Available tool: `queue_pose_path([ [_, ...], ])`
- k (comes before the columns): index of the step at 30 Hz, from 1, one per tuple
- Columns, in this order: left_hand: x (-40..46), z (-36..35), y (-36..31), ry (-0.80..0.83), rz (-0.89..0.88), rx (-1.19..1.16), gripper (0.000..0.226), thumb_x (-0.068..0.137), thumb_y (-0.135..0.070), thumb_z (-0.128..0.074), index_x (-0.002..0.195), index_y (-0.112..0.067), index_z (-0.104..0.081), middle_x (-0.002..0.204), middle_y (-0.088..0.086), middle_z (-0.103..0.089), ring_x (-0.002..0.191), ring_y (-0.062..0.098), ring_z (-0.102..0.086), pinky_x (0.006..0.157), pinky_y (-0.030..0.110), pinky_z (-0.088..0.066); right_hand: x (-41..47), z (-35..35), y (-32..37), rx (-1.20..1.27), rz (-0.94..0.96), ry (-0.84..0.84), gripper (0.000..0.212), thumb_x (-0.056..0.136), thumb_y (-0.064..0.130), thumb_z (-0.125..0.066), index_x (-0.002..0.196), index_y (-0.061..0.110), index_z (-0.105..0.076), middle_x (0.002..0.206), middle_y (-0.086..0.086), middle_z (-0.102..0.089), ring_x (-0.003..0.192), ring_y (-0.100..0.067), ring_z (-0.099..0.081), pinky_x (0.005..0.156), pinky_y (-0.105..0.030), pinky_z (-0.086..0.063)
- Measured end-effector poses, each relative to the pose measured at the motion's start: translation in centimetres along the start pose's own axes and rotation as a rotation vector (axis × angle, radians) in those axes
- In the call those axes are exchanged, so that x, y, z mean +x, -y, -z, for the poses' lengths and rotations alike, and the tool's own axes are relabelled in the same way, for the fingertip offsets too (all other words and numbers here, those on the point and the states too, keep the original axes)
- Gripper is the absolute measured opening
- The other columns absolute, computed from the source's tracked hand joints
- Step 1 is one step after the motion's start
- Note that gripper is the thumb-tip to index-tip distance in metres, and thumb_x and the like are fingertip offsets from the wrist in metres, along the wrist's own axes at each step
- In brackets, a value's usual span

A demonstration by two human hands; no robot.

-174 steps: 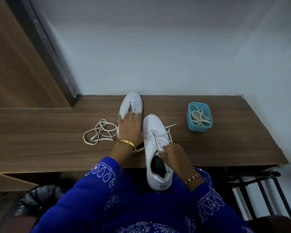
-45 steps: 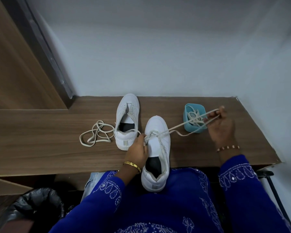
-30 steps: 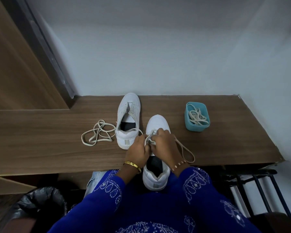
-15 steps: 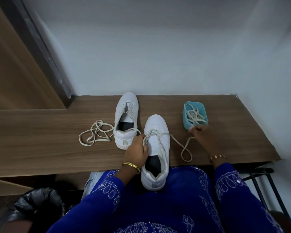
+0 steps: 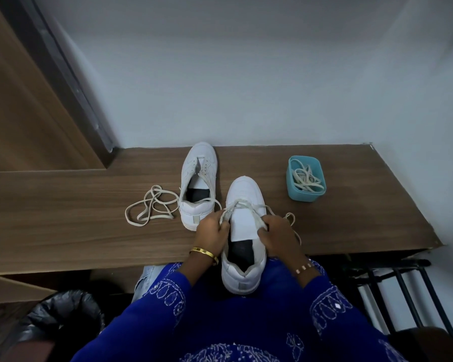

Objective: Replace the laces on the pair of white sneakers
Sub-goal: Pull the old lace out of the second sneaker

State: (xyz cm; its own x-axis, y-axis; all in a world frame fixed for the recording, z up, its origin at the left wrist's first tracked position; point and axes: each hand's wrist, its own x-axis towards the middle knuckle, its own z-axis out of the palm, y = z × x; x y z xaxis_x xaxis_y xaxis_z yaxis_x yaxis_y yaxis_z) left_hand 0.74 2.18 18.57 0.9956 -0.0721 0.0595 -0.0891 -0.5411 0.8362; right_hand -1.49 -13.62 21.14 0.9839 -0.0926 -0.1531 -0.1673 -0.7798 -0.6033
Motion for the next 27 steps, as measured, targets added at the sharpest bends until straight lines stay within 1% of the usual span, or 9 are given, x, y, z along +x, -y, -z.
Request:
queue_pose_path([
  [3, -0.4, 0.2, 0.3, -0.050, 0.051, -0.078, 0.040, 0.077, -0.023, -0.038, 0.086, 0.006, -0.064, 0.077, 0.018, -0.065, 0.072, 0.020, -0.053, 0.058, 0.024, -0.026, 0.1, 1.7, -0.4, 0.130, -0.007, 0.073, 0.043, 0.078, -0.007, -0.052, 0.048, 0.018, -0.036, 0.050, 0.003, -0.038, 0.051, -0.010, -0.035, 0.047, -0.018, -0.028],
  [6, -1.1, 0.4, 0.6, -0.066, 0.069, -0.107, 0.040, 0.078, -0.022, -0.038, 0.091, 0.006, -0.064, 0.073, 0.012, -0.061, 0.069, 0.019, -0.051, 0.058, 0.022, -0.028, -0.3, 2.9, -0.7, 0.324, -0.075, 0.189, 0.042, 0.084, -0.008, -0.054, 0.053, 0.021, -0.048, 0.052, 0.005, -0.045, 0.049, -0.005, -0.040, 0.043, -0.005, -0.034],
  [10, -1.1, 0.8, 0.3, -0.009, 0.017, -0.065, 0.034, 0.077, -0.022, -0.041, 0.084, 0.001, -0.065, 0.069, 0.005, -0.058, 0.060, 0.008, -0.047, 0.059, 0.023, -0.028, 0.0, 3.0, -0.6, 0.368, -0.077, 0.238, 0.014, 0.084, -0.004, -0.059, 0.087, 0.007, -0.066, 0.064, 0.003, -0.056, 0.053, -0.004, -0.051, 0.044, -0.005, -0.039],
  [11, -1.0, 0.8, 0.2, 0.006, -0.005, -0.034, 0.034, 0.076, -0.022, -0.042, 0.085, 0.000, -0.066, 0.071, 0.006, -0.060, 0.061, 0.008, -0.049, 0.059, 0.022, -0.028, 0.1, 2.9, -0.5, 0.365, -0.080, 0.243, 0.016, 0.083, -0.001, -0.062, 0.098, 0.003, -0.067, 0.069, 0.001, -0.060, 0.051, -0.002, -0.055, 0.044, -0.007, -0.041],
  [13, -0.7, 0.9, 0.2, 0.022, -0.050, 0.046, 0.039, 0.074, -0.023, -0.044, 0.097, -0.001, -0.067, 0.084, 0.012, -0.067, 0.075, 0.020, -0.058, 0.063, 0.019, -0.030, 0.3, 2.8, -0.2, 0.347, -0.074, 0.240, 0.019, 0.083, 0.009, -0.066, 0.099, -0.002, -0.067, 0.075, -0.007, -0.065, 0.050, 0.000, -0.059, 0.047, -0.011, -0.046],
  [16, -0.5, 0.8, 0.3, 0.045, -0.056, 0.118, 0.048, 0.073, -0.028, -0.045, 0.109, -0.002, -0.064, 0.100, 0.015, -0.067, 0.092, 0.028, -0.061, 0.071, 0.019, -0.034, 0.9, 2.2, 0.5, 0.179, 0.016, 0.097, 0.026, 0.085, 0.026, -0.065, 0.086, 0.001, -0.070, 0.080, -0.010, -0.070, 0.066, -0.009, -0.060, 0.059, -0.017, -0.044],
  [19, -0.6, 0.7, 0.0, 0.058, -0.038, 0.075, 0.054, 0.073, -0.037, -0.041, 0.110, -0.004, -0.063, 0.100, 0.013, -0.066, 0.092, 0.027, -0.061, 0.072, 0.019, -0.035, 2.1, 1.4, 1.9, 0.022, 0.087, -0.107, 0.020, 0.087, 0.024, -0.061, 0.089, 0.007, -0.070, 0.085, -0.004, -0.068, 0.078, -0.014, -0.059, 0.068, -0.025, -0.042],
  [22, -0.7, 0.4, 0.1, 0.103, -0.053, 0.043, 0.070, 0.067, -0.046, -0.029, 0.113, -0.004, -0.060, 0.102, 0.015, -0.065, 0.095, 0.028, -0.059, 0.074, 0.020, -0.036, 3.4, 0.1, 2.9, -0.159, 0.219, -0.103, 0.017, 0.087, 0.018, -0.057, 0.091, 0.007, -0.069, 0.092, -0.010, -0.065, 0.088, -0.024, -0.059, 0.072, -0.030, -0.043],
  [27, -0.7, 0.2, 0.1, 0.149, -0.036, -0.010, 0.079, 0.068, -0.045, -0.023, 0.127, -0.001, -0.051, 0.123, 0.018, -0.058, 0.113, 0.028, -0.054, 0.087, 0.013, -0.030, 4.0, -1.0, 3.5, -0.417, 0.239, -0.116, 0.016, 0.091, 0.015, -0.049, 0.095, 0.007, -0.061, 0.105, -0.008, -0.057, 0.095, -0.024, -0.056, 0.066, -0.027, -0.037],
])
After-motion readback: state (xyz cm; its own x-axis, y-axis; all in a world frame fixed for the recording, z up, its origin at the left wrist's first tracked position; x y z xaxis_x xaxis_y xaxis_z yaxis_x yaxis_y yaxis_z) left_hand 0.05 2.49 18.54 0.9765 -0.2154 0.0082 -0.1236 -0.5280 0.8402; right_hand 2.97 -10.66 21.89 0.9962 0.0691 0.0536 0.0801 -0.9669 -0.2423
